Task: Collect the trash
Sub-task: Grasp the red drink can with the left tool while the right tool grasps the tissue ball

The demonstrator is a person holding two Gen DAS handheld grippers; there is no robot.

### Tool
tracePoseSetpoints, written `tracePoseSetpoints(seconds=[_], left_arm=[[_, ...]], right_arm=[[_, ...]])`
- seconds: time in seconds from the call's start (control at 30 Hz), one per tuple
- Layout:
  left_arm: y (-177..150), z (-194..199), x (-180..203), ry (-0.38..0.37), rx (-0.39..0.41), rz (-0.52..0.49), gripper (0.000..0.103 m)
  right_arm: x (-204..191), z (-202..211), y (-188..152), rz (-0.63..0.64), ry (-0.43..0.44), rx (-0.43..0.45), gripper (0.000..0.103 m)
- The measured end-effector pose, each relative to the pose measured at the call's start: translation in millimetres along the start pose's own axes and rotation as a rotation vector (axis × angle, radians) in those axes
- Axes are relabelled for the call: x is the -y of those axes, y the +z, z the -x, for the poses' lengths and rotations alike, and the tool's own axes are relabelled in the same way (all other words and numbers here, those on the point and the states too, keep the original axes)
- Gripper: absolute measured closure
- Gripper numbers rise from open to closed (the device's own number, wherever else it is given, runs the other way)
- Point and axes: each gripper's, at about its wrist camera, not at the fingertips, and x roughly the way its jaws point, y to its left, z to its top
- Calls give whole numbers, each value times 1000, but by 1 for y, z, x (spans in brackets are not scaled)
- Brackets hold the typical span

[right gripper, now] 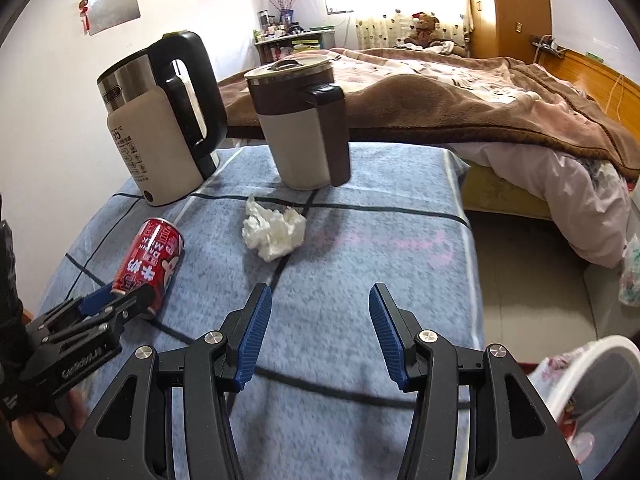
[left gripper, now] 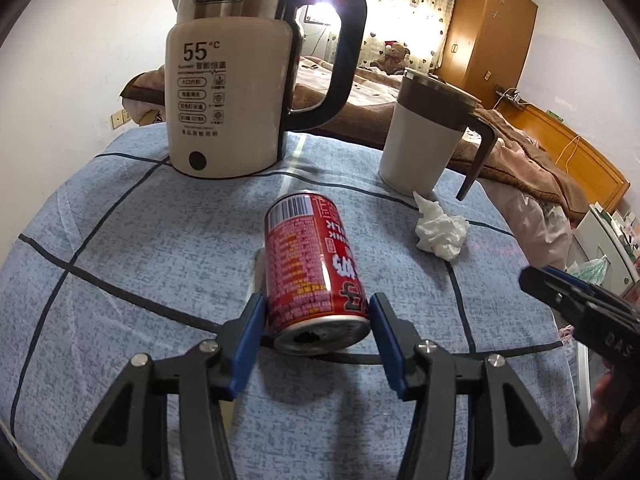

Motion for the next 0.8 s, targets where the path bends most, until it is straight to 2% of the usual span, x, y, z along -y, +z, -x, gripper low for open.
tracePoseSetpoints(seconds=[0.3, 0.57, 0.8], left_arm=[[-1, 5, -9, -9, 5, -4, 48], [-1, 2, -13, -20, 4, 3, 48], [0, 1, -15, -33, 10, 9, 48]], right_arm=[[-24, -25, 18, 80, 71, 31, 51], [-42, -56, 33, 137, 32, 4, 51], [-40, -71, 34, 117, 22, -9, 51]])
